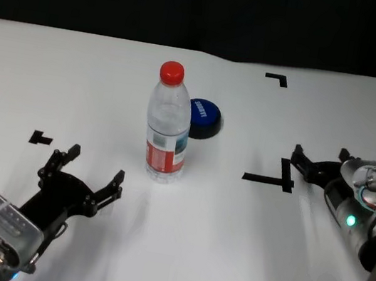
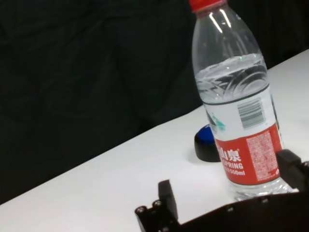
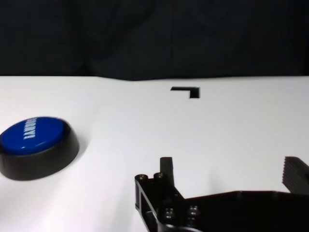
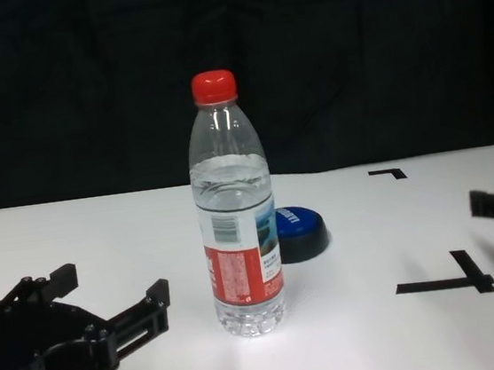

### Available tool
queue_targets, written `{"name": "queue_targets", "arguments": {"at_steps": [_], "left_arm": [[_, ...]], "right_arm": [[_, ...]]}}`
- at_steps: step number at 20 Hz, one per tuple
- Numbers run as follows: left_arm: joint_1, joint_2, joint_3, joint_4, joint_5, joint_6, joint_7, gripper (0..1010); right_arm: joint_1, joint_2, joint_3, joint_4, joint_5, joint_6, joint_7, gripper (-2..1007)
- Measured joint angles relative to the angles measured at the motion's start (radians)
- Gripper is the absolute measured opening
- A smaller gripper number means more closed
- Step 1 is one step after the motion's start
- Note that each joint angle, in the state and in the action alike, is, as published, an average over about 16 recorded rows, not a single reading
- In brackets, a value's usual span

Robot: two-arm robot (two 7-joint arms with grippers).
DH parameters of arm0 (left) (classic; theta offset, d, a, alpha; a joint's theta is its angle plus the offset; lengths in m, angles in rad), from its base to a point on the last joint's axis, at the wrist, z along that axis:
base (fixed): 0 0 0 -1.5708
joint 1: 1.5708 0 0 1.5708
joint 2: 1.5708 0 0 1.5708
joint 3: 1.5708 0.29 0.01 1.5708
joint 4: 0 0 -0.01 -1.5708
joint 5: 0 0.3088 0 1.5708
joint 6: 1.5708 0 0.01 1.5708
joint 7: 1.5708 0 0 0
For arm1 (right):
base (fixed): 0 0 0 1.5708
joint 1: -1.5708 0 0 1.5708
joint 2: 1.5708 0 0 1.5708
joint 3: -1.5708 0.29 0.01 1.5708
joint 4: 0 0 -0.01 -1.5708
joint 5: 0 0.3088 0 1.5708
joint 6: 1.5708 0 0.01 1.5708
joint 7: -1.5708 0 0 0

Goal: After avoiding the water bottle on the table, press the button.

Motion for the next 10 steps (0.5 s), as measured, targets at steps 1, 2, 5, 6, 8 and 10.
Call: {"name": "queue_targets", "arguments": {"at_steps": [1, 2, 5, 6, 8, 10], "left_arm": [[0.000, 0.000, 0.000, 0.000, 0.000, 0.000, 0.000, 1003], [0.000, 0.000, 0.000, 0.000, 0.000, 0.000, 0.000, 1003], [0.000, 0.000, 0.000, 0.000, 0.000, 0.000, 0.000, 1003], [0.000, 0.000, 0.000, 0.000, 0.000, 0.000, 0.000, 1003], [0.000, 0.000, 0.000, 0.000, 0.000, 0.000, 0.000, 1003], [0.000, 0.000, 0.000, 0.000, 0.000, 0.000, 0.000, 1003]], "right_arm": [[-0.002, -0.005, 0.002, 0.005, 0.001, 0.001, 0.003, 1003], [-0.004, -0.010, 0.003, 0.010, 0.002, 0.002, 0.007, 1003], [-0.006, -0.019, 0.001, 0.023, -0.006, -0.001, 0.015, 1003], [-0.006, -0.021, 0.000, 0.027, -0.010, -0.002, 0.018, 1003], [-0.006, -0.023, -0.004, 0.032, -0.019, -0.004, 0.023, 1003], [-0.006, -0.025, -0.007, 0.037, -0.027, -0.006, 0.028, 1002]]}}
